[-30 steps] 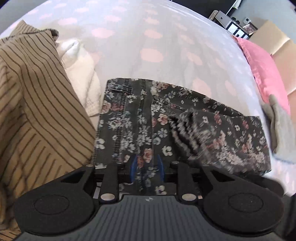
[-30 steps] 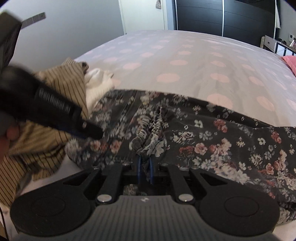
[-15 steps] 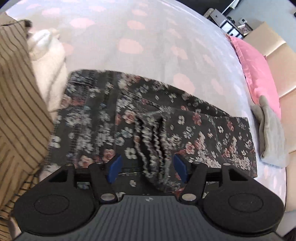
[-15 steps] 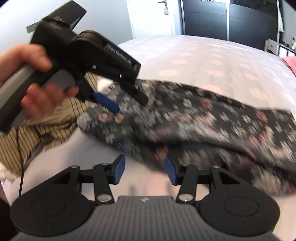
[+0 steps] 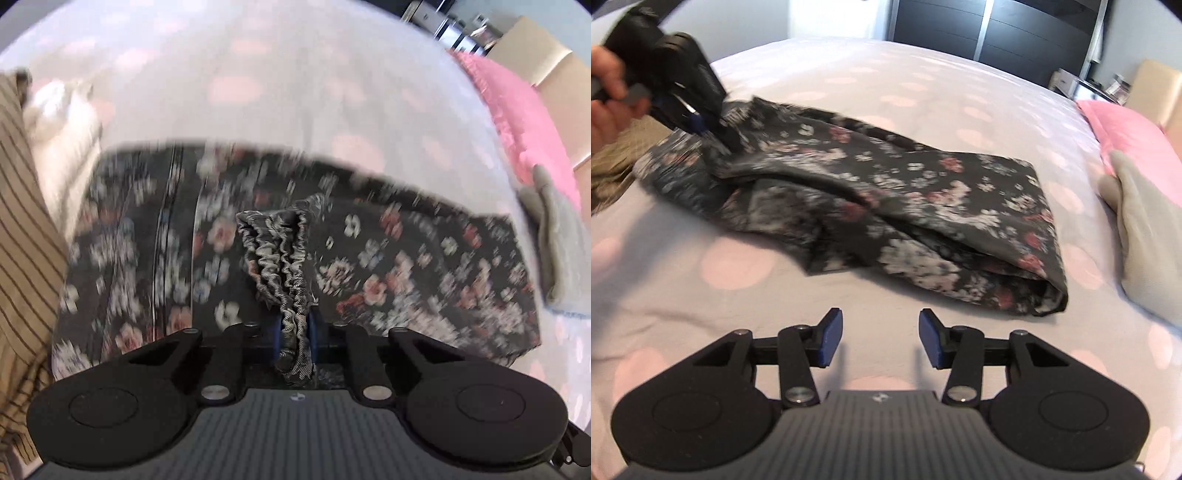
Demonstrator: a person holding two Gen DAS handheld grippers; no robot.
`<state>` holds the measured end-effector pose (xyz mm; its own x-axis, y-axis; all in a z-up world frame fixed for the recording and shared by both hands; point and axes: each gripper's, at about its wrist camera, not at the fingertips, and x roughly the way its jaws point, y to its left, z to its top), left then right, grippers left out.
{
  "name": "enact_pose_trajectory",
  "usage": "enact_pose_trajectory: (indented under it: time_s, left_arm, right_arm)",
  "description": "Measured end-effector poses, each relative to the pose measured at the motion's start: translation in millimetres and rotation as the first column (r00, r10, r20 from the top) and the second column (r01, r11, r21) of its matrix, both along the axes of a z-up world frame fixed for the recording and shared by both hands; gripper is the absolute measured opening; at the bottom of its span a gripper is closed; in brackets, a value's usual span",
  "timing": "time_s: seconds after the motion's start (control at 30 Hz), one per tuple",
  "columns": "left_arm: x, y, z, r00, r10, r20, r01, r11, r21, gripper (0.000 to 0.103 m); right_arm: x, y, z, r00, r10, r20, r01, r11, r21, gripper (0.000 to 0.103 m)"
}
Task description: Fold clothes
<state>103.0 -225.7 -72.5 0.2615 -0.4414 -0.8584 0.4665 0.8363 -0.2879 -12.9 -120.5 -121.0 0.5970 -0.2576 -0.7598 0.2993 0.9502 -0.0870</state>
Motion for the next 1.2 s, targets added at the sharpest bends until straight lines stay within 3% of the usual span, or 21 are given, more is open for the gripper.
enact_pose_trajectory:
  time_s: [0.07,0.17,0.2,0.27,0.57,0.63,0.67,0.73,0.9,1.03,1.2]
  left_arm:
    - [1,2,15,1.0,0.006,0.026,-0.005,0.999,-0.048,0.011]
    - [4,3,31,1.0,0.01,0.027,-0.008,0.996,-0.094,0.011]
    - [4,3,32,1.0,0.012,0.025,-0.009,0.996,-0.091,0.011]
    - [5,2,31,1.0,0.013,0.021,-0.011,0.998,-0.069,0.011]
    - [9,9,16,1.0,0.011,-0.013,-0.012,1.0,-0.014,0.011]
    - [9,9,16,1.0,0.011,-0.013,-0.011,1.0,-0.012,0.011]
    - [10,9,16,1.0,0.012,-0.013,-0.012,1.0,-0.013,0.011]
    - [10,9,16,1.0,0.013,-0.014,-0.014,1.0,-0.015,0.011]
    - [12,14,17,1.0,0.019,-0.021,-0.019,0.999,-0.031,0.011]
    - [13,16,16,1.0,0.023,-0.018,-0.023,0.999,-0.027,0.011]
    - [11,18,20,1.0,0.023,-0.01,-0.023,0.999,-0.035,0.011]
  right_arm:
    - [8,0,-1,1.0,0.008,0.016,-0.009,0.999,0.043,0.017]
    - [19,-1,-3,0.999,0.018,0.041,-0.023,0.994,0.108,0.02]
    - [23,-1,-4,0.999,0.021,0.05,-0.028,0.991,0.13,0.031]
    - [31,-1,-5,0.997,0.027,0.067,-0.038,0.984,0.172,0.038]
    - [63,-16,-19,0.995,-0.007,0.096,-0.024,0.947,0.319,0.038]
    - [66,-21,-21,0.994,-0.012,0.106,-0.027,0.934,0.357,0.032]
    - [66,-19,-19,0.994,-0.001,0.111,-0.038,0.935,0.352,0.016]
    - [65,-15,-15,0.992,0.021,0.121,-0.061,0.938,0.342,0.01]
    - [47,0,-8,0.985,0.128,0.114,-0.153,0.955,0.255,0.009]
    - [26,18,-23,0.963,0.268,0.013,-0.269,0.961,0.063,0.003]
    - [8,3,-14,0.972,0.233,-0.019,-0.231,0.972,0.049,0.002]
